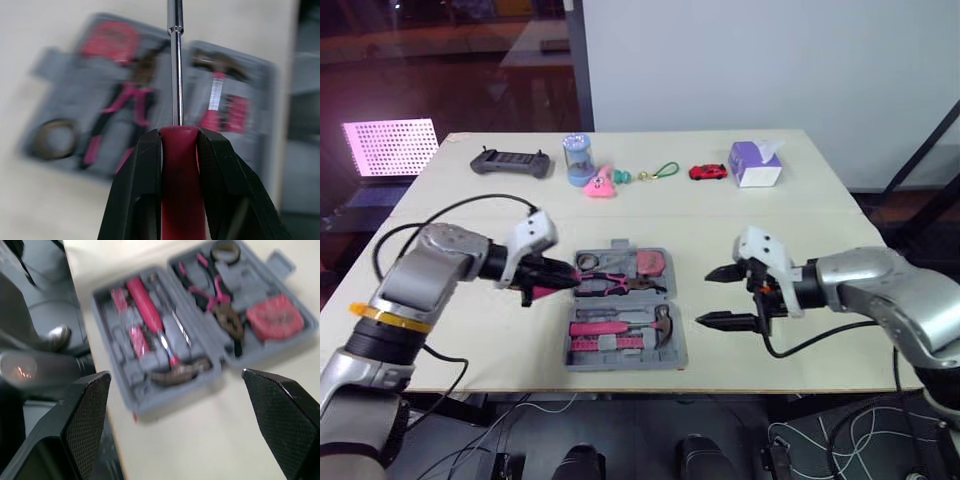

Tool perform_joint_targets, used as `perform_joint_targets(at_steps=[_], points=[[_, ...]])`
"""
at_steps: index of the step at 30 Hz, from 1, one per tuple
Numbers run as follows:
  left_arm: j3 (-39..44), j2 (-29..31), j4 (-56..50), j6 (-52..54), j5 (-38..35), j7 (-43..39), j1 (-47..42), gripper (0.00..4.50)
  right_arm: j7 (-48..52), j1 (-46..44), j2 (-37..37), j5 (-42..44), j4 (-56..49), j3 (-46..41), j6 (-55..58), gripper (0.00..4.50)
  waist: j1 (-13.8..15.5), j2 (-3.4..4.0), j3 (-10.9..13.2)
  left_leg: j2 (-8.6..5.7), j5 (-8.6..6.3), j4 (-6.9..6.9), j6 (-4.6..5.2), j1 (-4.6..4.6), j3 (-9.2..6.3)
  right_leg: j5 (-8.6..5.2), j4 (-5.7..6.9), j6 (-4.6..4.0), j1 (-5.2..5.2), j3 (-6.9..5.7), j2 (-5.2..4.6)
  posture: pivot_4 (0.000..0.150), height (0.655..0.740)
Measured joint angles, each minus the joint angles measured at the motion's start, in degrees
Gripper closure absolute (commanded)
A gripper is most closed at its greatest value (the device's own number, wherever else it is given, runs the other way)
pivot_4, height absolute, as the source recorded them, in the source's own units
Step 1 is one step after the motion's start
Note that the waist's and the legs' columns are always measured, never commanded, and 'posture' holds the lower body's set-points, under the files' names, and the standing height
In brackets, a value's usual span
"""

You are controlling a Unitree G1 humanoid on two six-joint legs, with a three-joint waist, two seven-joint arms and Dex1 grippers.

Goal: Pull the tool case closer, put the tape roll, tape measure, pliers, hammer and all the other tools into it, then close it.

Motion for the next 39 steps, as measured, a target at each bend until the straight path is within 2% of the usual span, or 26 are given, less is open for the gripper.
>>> perform_joint_targets(at_steps=[5, 8, 16, 25, 39], points=[[-9.3, -0.27, -1.96, 1.7, 4.8, -6.26, -6.03, 3.97, 2.18, 6.93, -4.69, 1.92, -3.61, -3.47, 0.34, 0.0, -0.01, 0.0, 0.02, 0.0, -0.01, 0.03, 0.02, 0.04, 0.01, 0.0, 0.04, 0.0, 0.05, 0.01, 0.0, 0.15, 0.74], [-13.94, -2.13, -3.37, 4.82, 7.97, -6.44, -8.82, 3.97, 1.99, 9.34, -5.49, 2.29, -5.04, -4.55, 0.31, 0.0, -0.1, -0.02, 0.03, 0.0, -0.03, 0.05, 0.07, 0.05, 0.03, -0.01, 0.02, 0.01, 0.07, 0.03, 0.01, 0.15, 0.74], [-22.74, -4.9, -10.42, 9.06, 13.95, -4.73, -9.12, 3.97, 0.32, 11.55, -5.51, 3.02, -7.24, -5.61, 0.33, 0.0, 0.12, -0.04, 0.05, 0.0, -0.05, 0.09, 0.1, 0.05, 0.03, -0.01, 0.03, 0.02, 0.09, 0.04, 0.01, 0.15, 0.74], [-24.67, -8.81, -12.75, 14.98, 16.08, 0.27, -7.83, 3.97, -0.54, 12.91, -5.52, 3.02, -7.68, -5.41, -0.09, 0.0, 0.05, -0.05, 0.05, 0.0, -0.05, 0.11, 0.11, 0.07, 0.02, -0.01, 0.04, 0.02, 0.09, 0.04, 0.01, 0.15, 0.74], [-25.72, -10.4, -13.04, 18.57, 16.99, 5.93, -6.86, 3.97, -0.95, 11.46, -5.35, 2.66, -7.08, -2.48, -1.85, 0.0, 0.09, -0.05, 0.05, 0.0, -0.05, 0.12, 0.11, 0.07, 0.02, -0.01, 0.04, 0.02, 0.11, 0.04, 0.01, 0.15, 0.74]])
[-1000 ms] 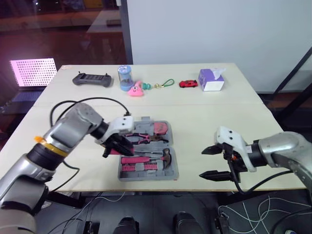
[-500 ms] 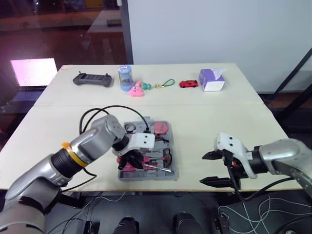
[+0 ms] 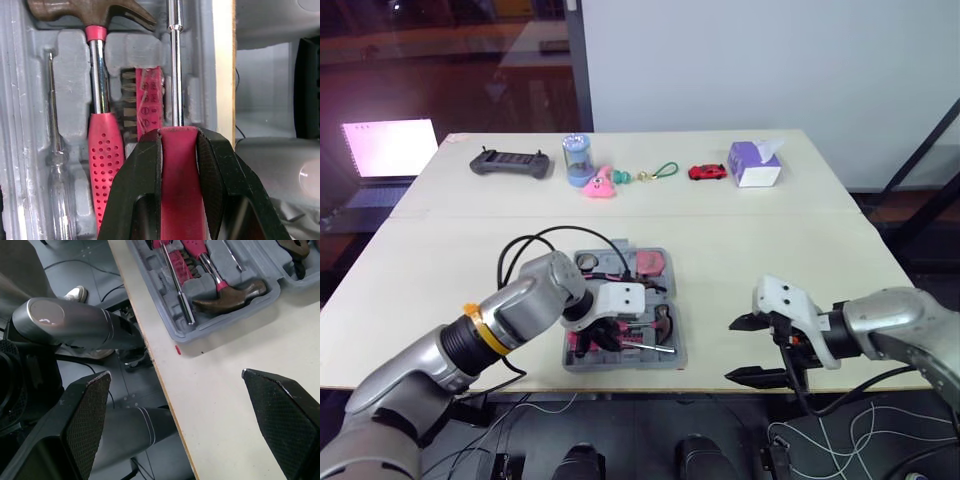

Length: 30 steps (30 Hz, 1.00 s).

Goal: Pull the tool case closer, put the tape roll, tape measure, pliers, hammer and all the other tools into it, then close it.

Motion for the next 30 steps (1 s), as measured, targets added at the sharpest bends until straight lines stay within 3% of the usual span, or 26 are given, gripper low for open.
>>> perform_joint_targets(at_steps=[22, 24, 26, 30], points=[[-1.4, -1.48, -0.03, 0.47, -0.16, 2.12, 1.93, 3.99, -0.58, -0.73, 0.29, -0.98, 0.86, 2.01, -0.59, 0.0, 0.27, 0.0, 0.0, 0.0, 0.0, 0.06, 0.0, 0.0, 0.0, 0.0, 0.01, 0.0, 0.03, 0.0, -0.01, 0.15, 0.74], [-1.37, -1.51, -0.12, 1.14, -0.39, 2.33, 1.93, 2.94, -0.58, -0.73, 0.29, -1.0, 0.88, 2.19, -0.6, 0.0, 0.29, 0.0, 0.0, 0.0, 0.0, 0.06, 0.0, 0.0, 0.0, 0.0, 0.01, 0.0, 0.03, 0.0, -0.01, 0.15, 0.74], [-1.33, -1.47, -0.43, 1.8, -1.17, 2.21, 1.93, 2.17, -0.57, -0.83, 0.29, -1.02, 1.01, 2.53, -0.6, 0.0, 0.27, 0.0, 0.0, 0.0, 0.0, 0.06, 0.0, 0.0, 0.0, 0.0, 0.02, 0.0, 0.04, 0.0, -0.01, 0.15, 0.74], [-0.02, 0.34, -2.05, 1.34, -3.51, 0.61, 1.93, 0.05, -0.44, -1.87, 0.31, -1.17, 1.18, 3.79, -0.69, 0.0, -0.01, 0.0, 0.0, 0.0, 0.0, 0.05, 0.0, 0.02, 0.0, 0.0, 0.04, 0.0, 0.03, 0.0, 0.0, 0.15, 0.74]])
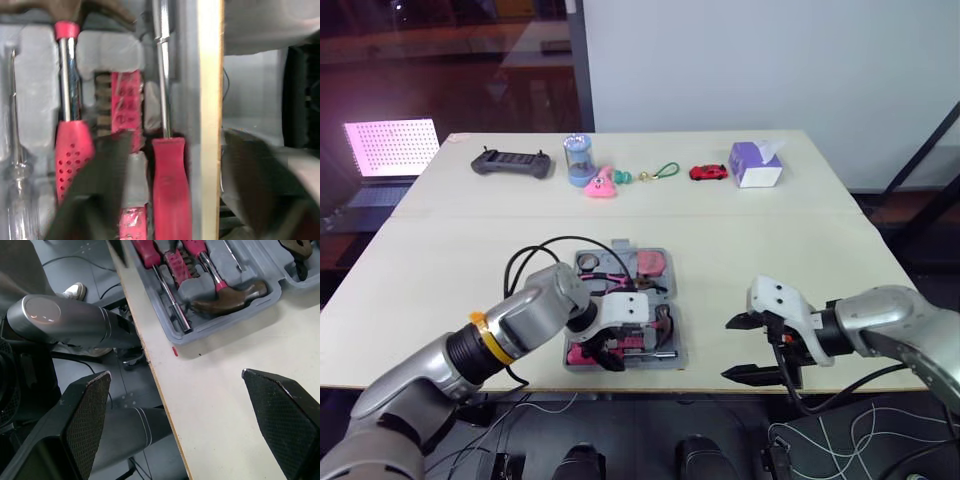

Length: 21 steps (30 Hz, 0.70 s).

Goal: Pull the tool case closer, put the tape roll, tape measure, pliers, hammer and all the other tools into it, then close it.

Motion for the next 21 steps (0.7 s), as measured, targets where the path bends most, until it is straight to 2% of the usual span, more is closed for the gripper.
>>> perform_joint_targets(at_steps=[6, 9, 10, 12, 14, 17, 18, 21], points=[[9.99, 2.04, -0.58, -2.64, -5.99, -1.8, 0.72, 0.05, 0.7, -0.77, 0.1, 0.02, 0.02, 0.73, -0.05, 0.0, 0.02, 0.0, 0.0, 0.0, 0.0, 0.01, 0.0, 0.0, 0.0, 0.0, 0.01, 0.0, 0.0, 0.0, -0.01, 0.15, 0.74], [15.53, 2.3, 1.17, -10.06, -8.71, -2.28, 4.23, 0.05, 1.15, -1.62, 0.51, -0.22, 0.23, 1.69, -0.34, 0.0, -0.05, 0.02, -0.01, 0.0, 0.0, 0.0, 0.0, 0.02, 0.0, 0.0, 0.01, 0.0, 0.0, 0.0, -0.01, 0.15, 0.74], [16.86, 2.28, 2.1, -12.27, -9.39, -2.46, 5.52, 0.63, 1.39, -1.71, 0.58, -0.33, 0.59, 2.32, -0.39, 0.0, -0.04, 0.02, -0.01, 0.01, 0.0, 0.0, 0.0, 0.02, 0.0, 0.0, 0.01, 0.0, 0.0, 0.0, -0.01, 0.15, 0.74], [17.61, 2.45, 3.2, -15.61, -9.47, -2.6, 6.96, 1.4, 1.6, -2.17, 1.02, -0.65, 1.16, 2.72, -0.51, 0.0, 0.01, 0.02, -0.01, 0.0, 0.0, 0.02, 0.0, 0.02, 0.01, 0.0, 0.01, 0.0, 0.0, 0.0, -0.02, 0.15, 0.74], [17.04, 4.28, 5.6, -25.59, -6.83, -3.24, 10.02, 2.42, 1.9, -3.47, 1.64, -0.98, 1.43, 3.22, -0.94, 0.0, -0.15, 0.04, -0.02, 0.0, 0.0, -0.02, 0.0, 0.05, 0.02, 0.0, 0.0, -0.01, 0.0, 0.01, -0.01, 0.15, 0.74], [16.7, 4.13, 8.66, -32.58, -5.29, -3.5, 13.38, 4.09, 2.06, -3.79, 1.98, -1.38, 2.38, 3.38, -1.27, 0.0, 0.12, 0.04, -0.02, 0.0, 0.0, 0.01, 0.0, 0.0, 0.02, 0.0, 0.0, -0.01, 0.0, 0.01, -0.03, 0.15, 0.74], [16.84, 3.07, 9.09, -33.51, -5.43, -3.31, 14.08, 4.42, 2.15, -3.84, 2.2, -1.41, 2.4, 3.58, -1.38, 0.0, 0.44, 0.03, -0.02, 0.0, 0.0, 0.04, 0.0, -0.04, 0.02, 0.0, -0.01, -0.01, 0.0, 0.0, -0.04, 0.15, 0.74], [17.64, 0.16, 10.62, -36.87, -5.93, -1.78, 16.05, 4.42, 2.51, -3.93, 2.7, -1.42, 2.4, 4.18, -1.66, 0.0, 1.01, 0.03, -0.02, 0.0, -0.01, 0.07, 0.02, -0.02, 0.04, 0.01, -0.03, 0.0, 0.02, 0.0, -0.04, 0.15, 0.74]])
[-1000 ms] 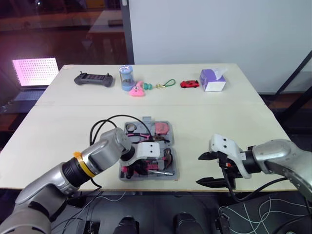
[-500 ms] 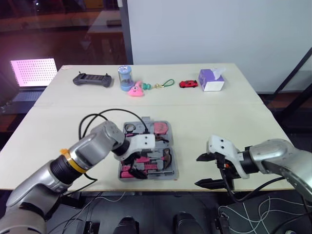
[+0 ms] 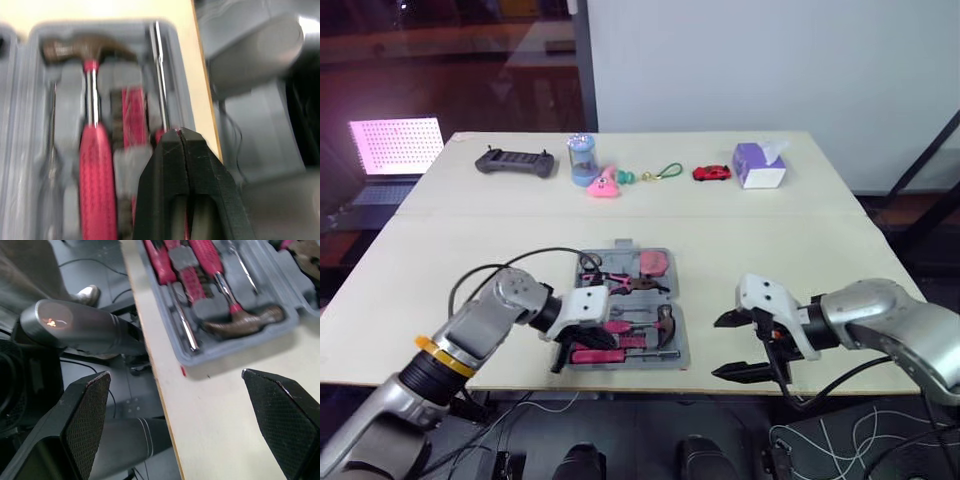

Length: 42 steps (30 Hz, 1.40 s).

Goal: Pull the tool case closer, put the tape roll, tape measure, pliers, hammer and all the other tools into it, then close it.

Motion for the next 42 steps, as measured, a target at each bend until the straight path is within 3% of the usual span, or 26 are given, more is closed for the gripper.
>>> perform_joint_targets(at_steps=[9, 16, 22, 28, 32, 38, 42], points=[[-0.34, -1.31, 4.78, -7.55, 5.81, 3.82, 3.53, 4.42, 0.48, -0.11, 0.01, -0.63, 1.06, 0.26, -0.35, 0.0, 0.34, 0.02, -0.01, 0.0, 0.0, -0.02, 0.01, 0.05, 0.02, 0.0, 0.03, 0.0, 0.0, 0.01, 0.01, 0.15, 0.74], [1.57, -4.1, 7.32, -10.7, 5.56, 5.84, 6.43, 4.42, 0.55, -0.12, 0.2, -0.59, 1.11, 0.17, -0.45, 0.0, 0.41, 0.09, -0.09, 0.0, -0.02, -0.02, 0.03, 0.17, 0.02, 0.0, 0.03, 0.0, 0.12, 0.01, 0.0, 0.15, 0.74], [5.48, -5.06, 7.15, -5.49, -0.19, 4.62, 7.34, 4.42, -0.28, -0.15, 3.87, -1.66, 4.96, -1.68, -5.2, 0.0, 0.25, 0.05, -0.07, 0.0, -0.02, -0.01, 0.03, 0.15, 0.02, 0.0, 0.04, 0.0, 0.1, 0.0, 0.01, 0.15, 0.74], [19.22, -4.79, 5.63, -0.64, -8.36, 9.55, 6.18, 4.42, -4.4, -0.14, 9.55, -9.74, 14.81, -2.67, -18.44, 0.0, -0.1, 0.05, -0.07, 0.0, -0.01, -0.04, 0.03, 0.16, 0.04, 0.0, 0.07, 0.0, 0.04, 0.01, 0.01, 0.15, 0.74], [24.91, -2.82, 11.01, -3.49, -9.55, 10.03, 8.09, 4.5, -2.42, -2.85, 13.43, -13.02, 24.86, -0.81, -23.34, 1.27, -1.05, 0.06, -0.07, 0.0, 0.0, -0.05, 0.0, 0.16, 0.03, 0.0, 0.08, -0.01, 0.03, 0.01, 0.0, 0.15, 0.74], [26.06, 0.49, 20.42, -8.29, -6.72, 9.9, 9.74, 4.5, 2.1, -10.99, 16.69, -22.46, 42.19, 6.17, -32.62, 4.39, -1.52, 0.07, -0.07, 0.0, 0.05, -0.09, -0.09, 0.15, 0.03, 0.01, 0.08, -0.02, -0.01, 0.01, 0.01, 0.15, 0.74], [25.62, 0.06, 25.99, -11.45, -4.15, 11.08, 9.9, 4.5, 3.28, -15.22, 20.2, -27.83, 50.86, 9.3, -39.34, 4.46, -1.57, 0.07, -0.07, 0.0, 0.24, -0.1, -0.43, 0.15, 0.03, 0.01, 0.09, -0.01, -0.04, 0.01, 0.01, 0.15, 0.74]])
